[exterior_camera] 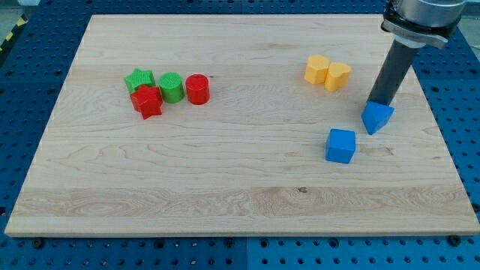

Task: Push the blue triangle into the blue cube

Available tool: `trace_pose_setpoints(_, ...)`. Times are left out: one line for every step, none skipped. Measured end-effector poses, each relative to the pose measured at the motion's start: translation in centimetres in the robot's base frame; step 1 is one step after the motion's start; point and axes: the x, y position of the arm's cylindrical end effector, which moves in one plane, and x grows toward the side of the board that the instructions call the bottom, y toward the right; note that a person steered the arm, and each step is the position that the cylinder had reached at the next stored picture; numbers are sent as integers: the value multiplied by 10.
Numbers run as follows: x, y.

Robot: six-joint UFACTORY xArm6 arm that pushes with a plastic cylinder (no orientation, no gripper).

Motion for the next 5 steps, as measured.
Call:
trace_pose_setpoints(20, 0)
trace_pose_setpoints(36, 7)
trace_pose_setpoints(44, 31)
trace_pose_setpoints(50, 49)
trace_pose_setpoints(50, 48)
